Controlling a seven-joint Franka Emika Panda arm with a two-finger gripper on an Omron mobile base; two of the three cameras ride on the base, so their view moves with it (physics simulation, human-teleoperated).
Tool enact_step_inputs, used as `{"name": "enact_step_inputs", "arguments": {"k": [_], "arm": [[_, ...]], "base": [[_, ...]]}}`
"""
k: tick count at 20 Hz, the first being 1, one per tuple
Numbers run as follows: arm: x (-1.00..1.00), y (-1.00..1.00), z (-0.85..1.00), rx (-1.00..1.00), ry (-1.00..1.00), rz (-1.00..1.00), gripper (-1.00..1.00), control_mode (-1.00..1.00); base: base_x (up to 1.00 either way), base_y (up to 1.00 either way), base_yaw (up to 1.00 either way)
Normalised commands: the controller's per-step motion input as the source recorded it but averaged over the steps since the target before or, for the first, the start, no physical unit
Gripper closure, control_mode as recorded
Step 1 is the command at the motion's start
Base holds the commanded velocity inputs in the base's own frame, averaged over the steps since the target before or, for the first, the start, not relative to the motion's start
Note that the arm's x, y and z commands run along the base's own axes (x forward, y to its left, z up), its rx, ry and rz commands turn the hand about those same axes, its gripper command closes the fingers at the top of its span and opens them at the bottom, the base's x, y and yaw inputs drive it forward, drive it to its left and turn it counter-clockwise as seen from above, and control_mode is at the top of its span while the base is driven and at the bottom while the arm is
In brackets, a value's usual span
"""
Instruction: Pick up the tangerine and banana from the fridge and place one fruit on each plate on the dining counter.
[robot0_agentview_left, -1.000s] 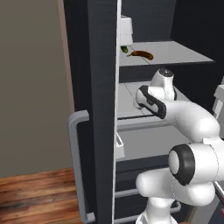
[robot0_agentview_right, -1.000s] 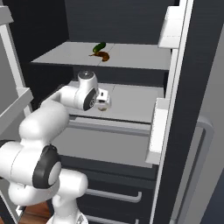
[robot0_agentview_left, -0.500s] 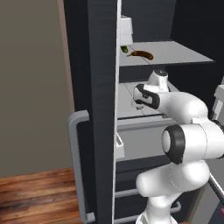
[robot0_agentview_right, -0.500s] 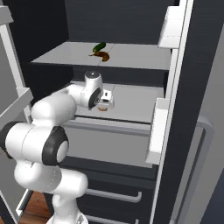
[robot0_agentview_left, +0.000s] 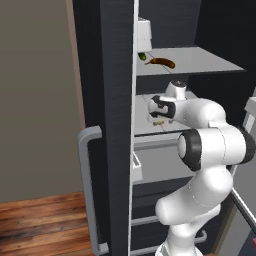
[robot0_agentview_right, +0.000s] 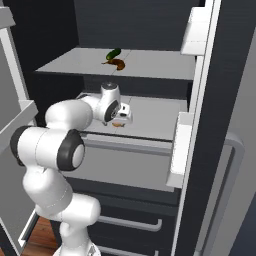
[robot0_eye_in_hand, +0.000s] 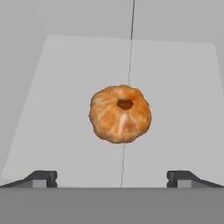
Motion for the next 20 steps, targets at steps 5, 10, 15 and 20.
{"name": "enact_step_inputs", "arguments": {"k": [5,10,15,20], "arm": [[0.26,0.0,-0.25,0.0,0.0,0.0,-1.0,-1.0],[0.29,0.0,-0.19,0.0,0.0,0.0,-1.0,-1.0],[0.33,0.0,-0.08,0.0,0.0,0.0,-1.0,-1.0],[0.24,0.0,-0.13,0.0,0.0,0.0,-1.0,-1.0]], "base": [[0.0,0.0,0.0],[0.0,0.0,0.0],[0.0,0.0,0.0],[0.0,0.0,0.0]]}}
